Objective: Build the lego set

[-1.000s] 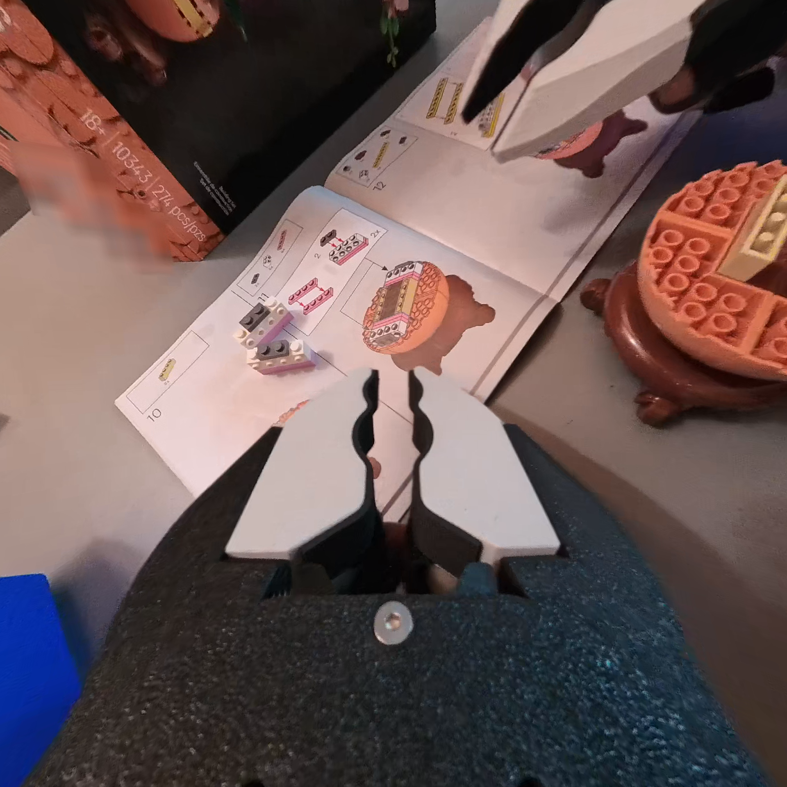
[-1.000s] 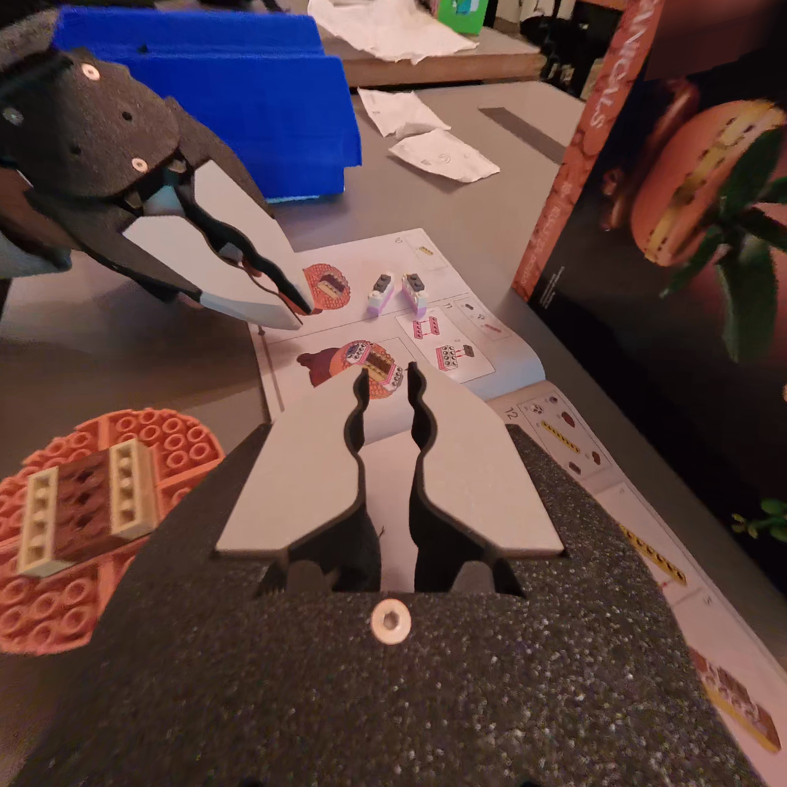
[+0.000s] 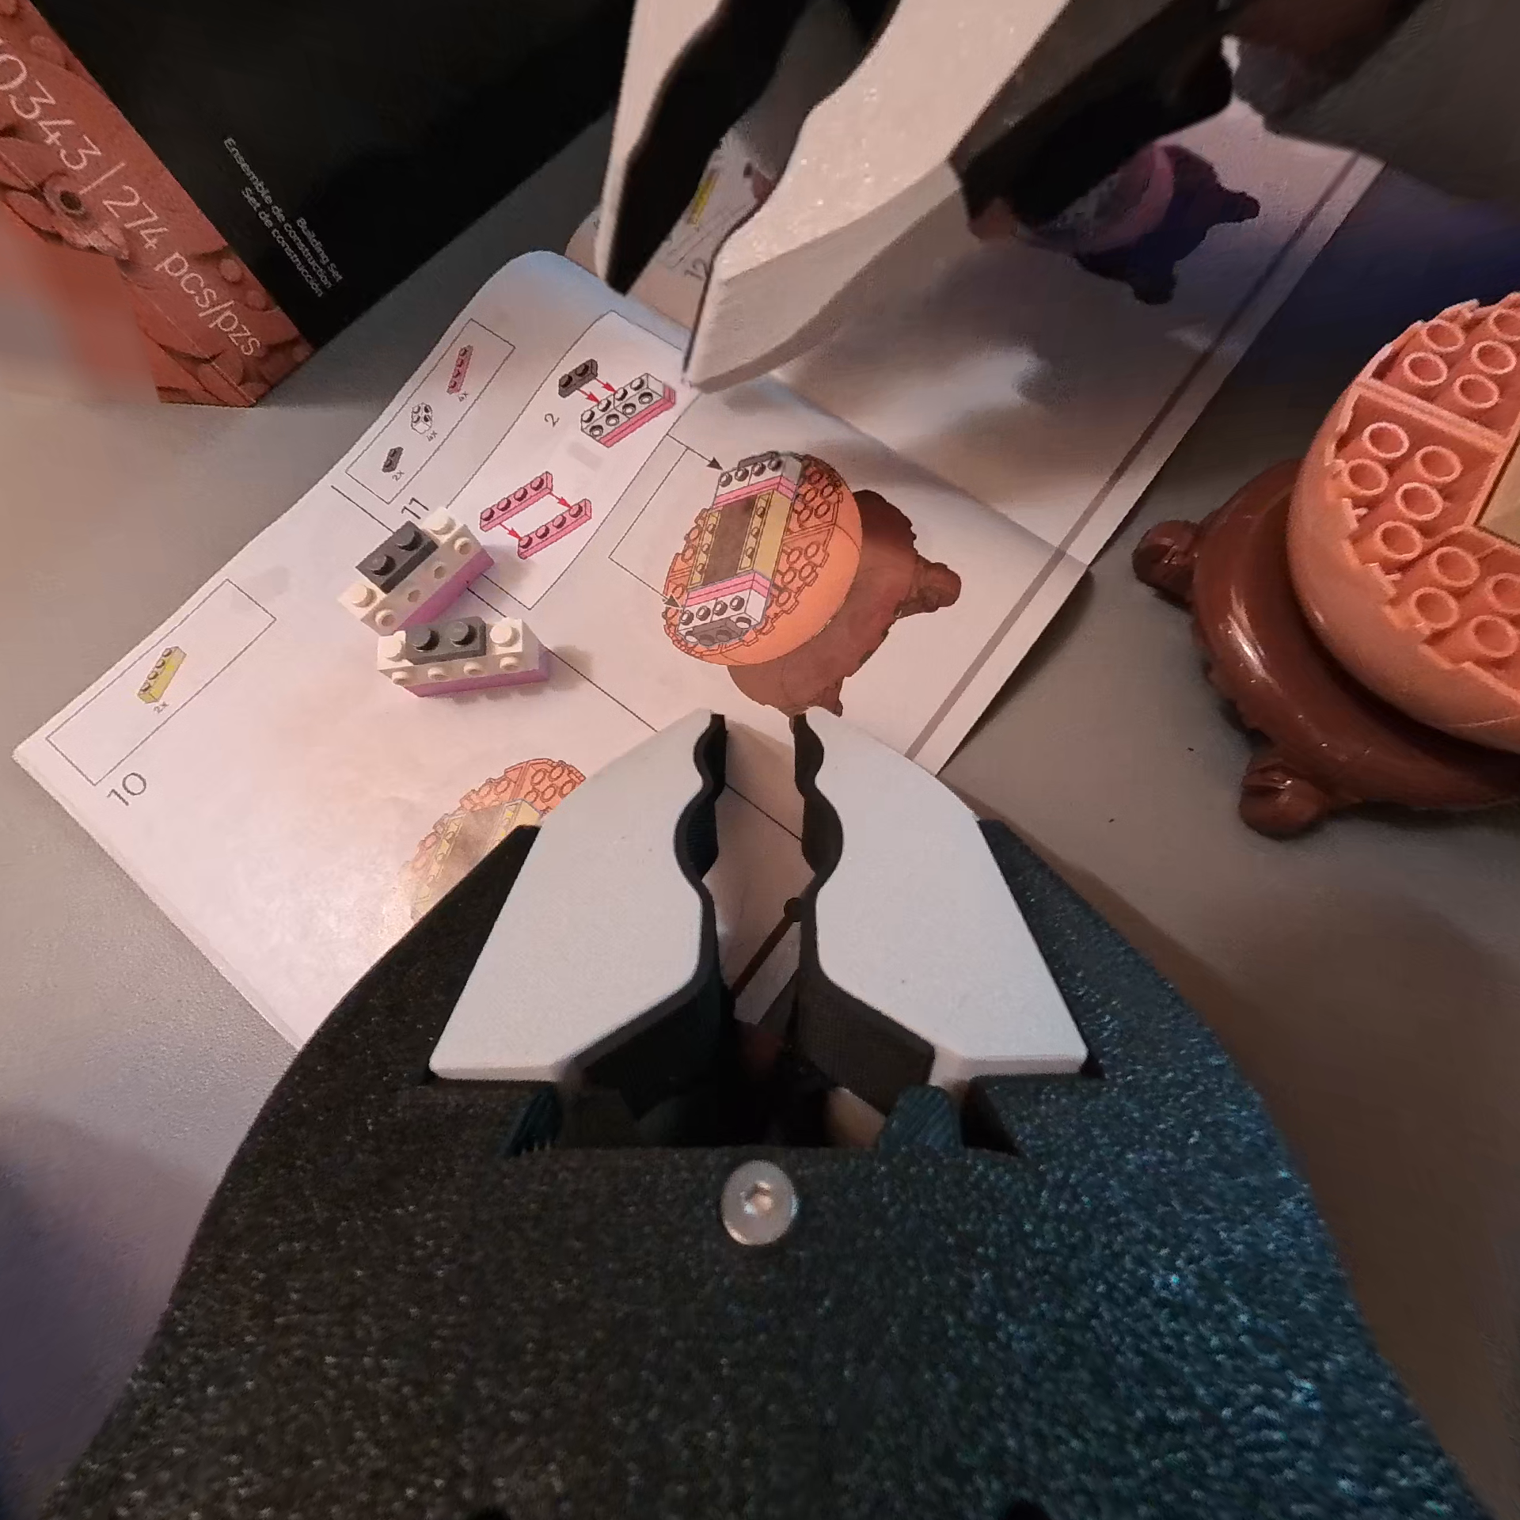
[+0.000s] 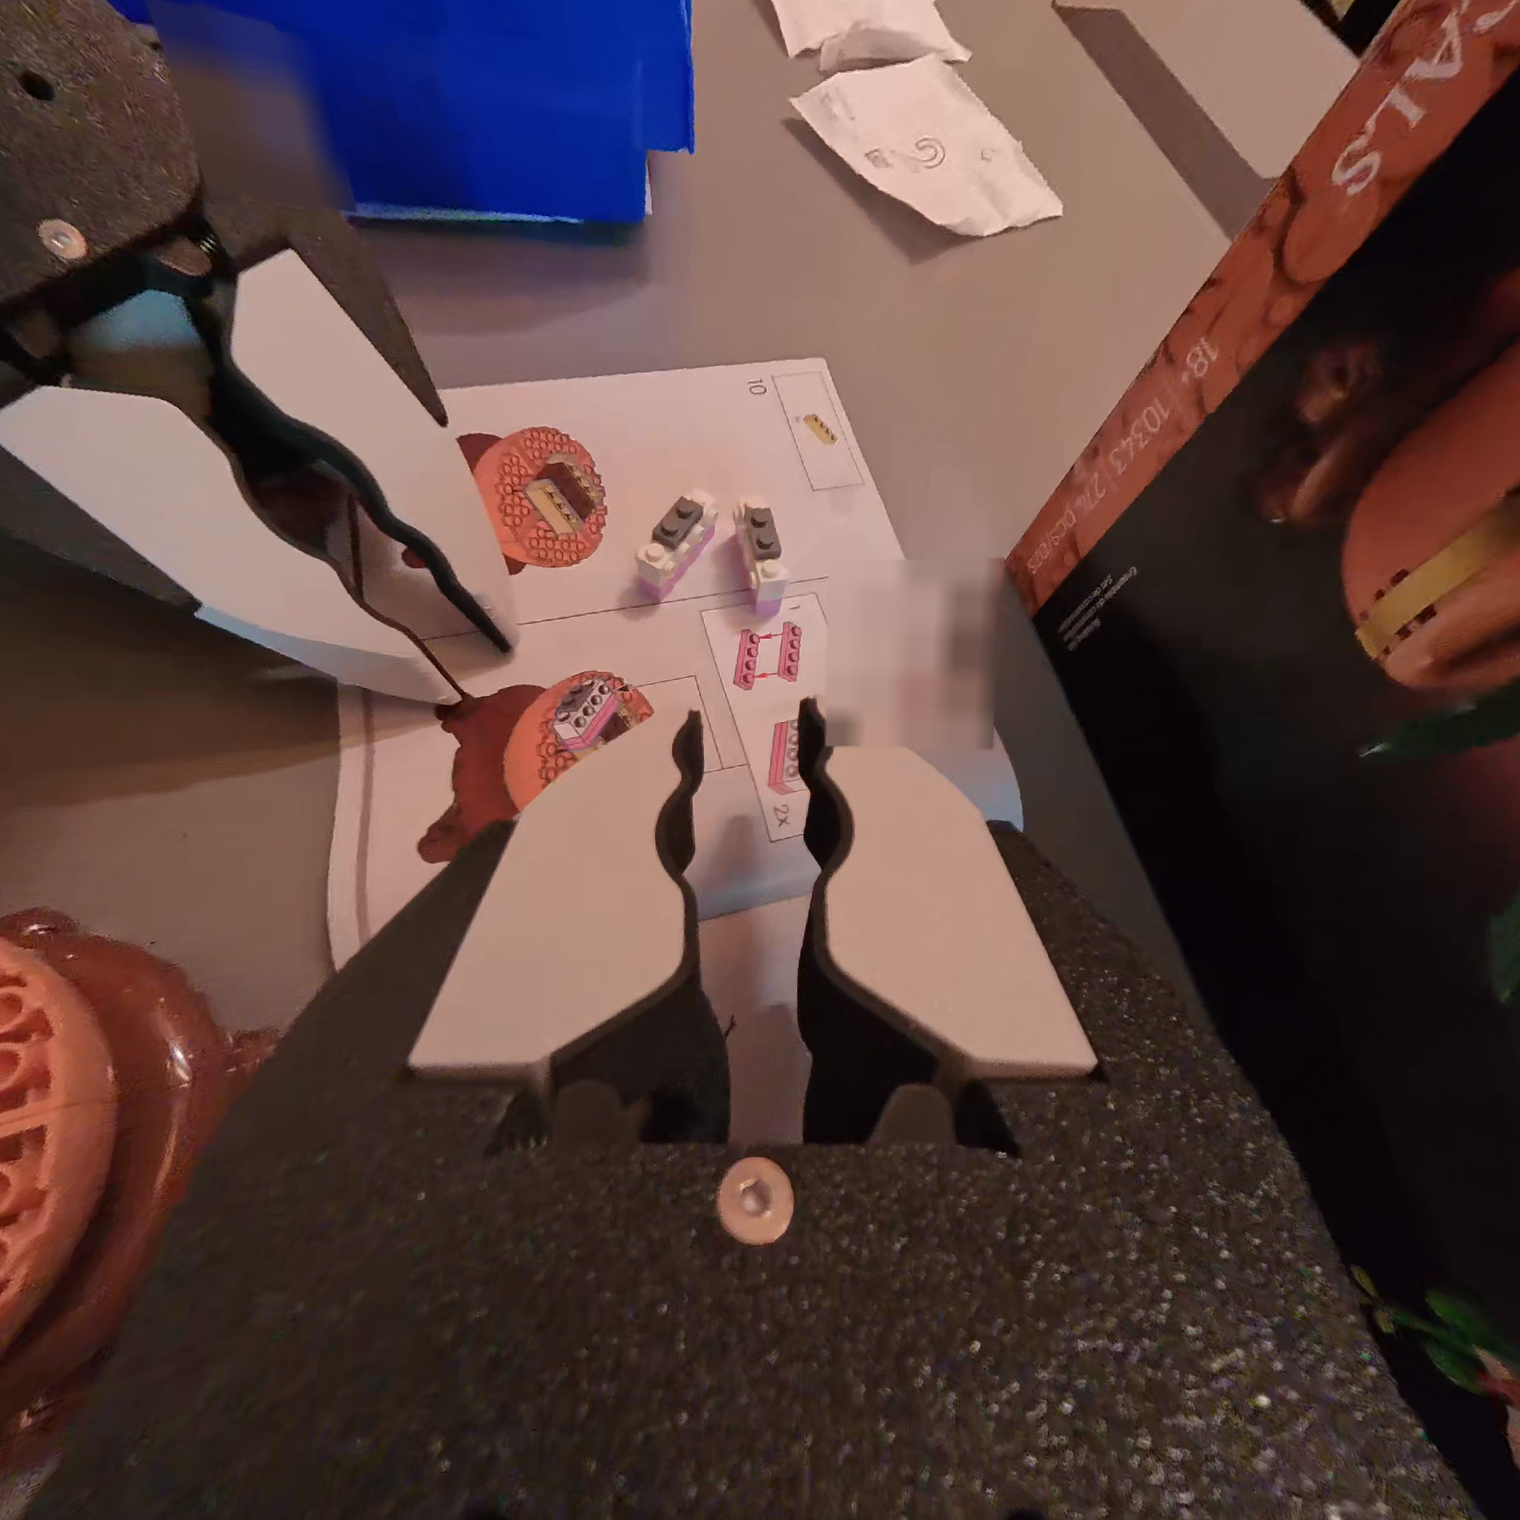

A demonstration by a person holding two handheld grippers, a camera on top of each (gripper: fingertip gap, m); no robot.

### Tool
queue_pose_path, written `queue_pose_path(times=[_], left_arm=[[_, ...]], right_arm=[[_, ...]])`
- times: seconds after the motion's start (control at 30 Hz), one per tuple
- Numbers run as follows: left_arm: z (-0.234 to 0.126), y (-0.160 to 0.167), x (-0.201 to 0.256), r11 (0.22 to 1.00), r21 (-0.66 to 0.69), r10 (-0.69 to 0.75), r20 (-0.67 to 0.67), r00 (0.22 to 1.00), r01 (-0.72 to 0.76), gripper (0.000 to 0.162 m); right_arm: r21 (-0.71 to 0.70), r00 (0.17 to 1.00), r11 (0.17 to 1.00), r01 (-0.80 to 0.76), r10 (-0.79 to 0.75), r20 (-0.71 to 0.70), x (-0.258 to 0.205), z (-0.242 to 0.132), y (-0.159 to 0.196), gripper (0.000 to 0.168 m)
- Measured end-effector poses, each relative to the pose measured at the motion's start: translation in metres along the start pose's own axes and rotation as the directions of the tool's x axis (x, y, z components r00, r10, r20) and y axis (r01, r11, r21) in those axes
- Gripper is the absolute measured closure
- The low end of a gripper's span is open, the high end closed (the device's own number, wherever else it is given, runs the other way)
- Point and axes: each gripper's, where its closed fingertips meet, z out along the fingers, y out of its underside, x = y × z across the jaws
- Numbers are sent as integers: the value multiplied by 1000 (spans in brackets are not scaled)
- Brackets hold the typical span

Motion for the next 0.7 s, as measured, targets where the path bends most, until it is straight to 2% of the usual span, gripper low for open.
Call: queue_pose_path(times=[0.1, 0.33, 0.47, 0.7], left_arm=[[0, 0, 0, 1000, 1, 5, 5, 1000, -5, 146], [0, 0, 0, 1000, 0, -4, -5, 1000, 4, 147], [0, 0, 0, 1000, -1, -8, -8, 1000, 8, 147], [0, 0, 0, 1000, 0, -1, -2, 1000, 1, 146]], right_arm=[[5, 999, 999, -50, 50, 2, -1, -1, 7, 148], [78, 989, 991, -109, 116, -89, 3, -14, 20, 153], [93, 988, 993, -75, 87, -125, 3, -16, 18, 153], [32, 988, 999, 2, 3, -157, -1, -11, 22, 151]])
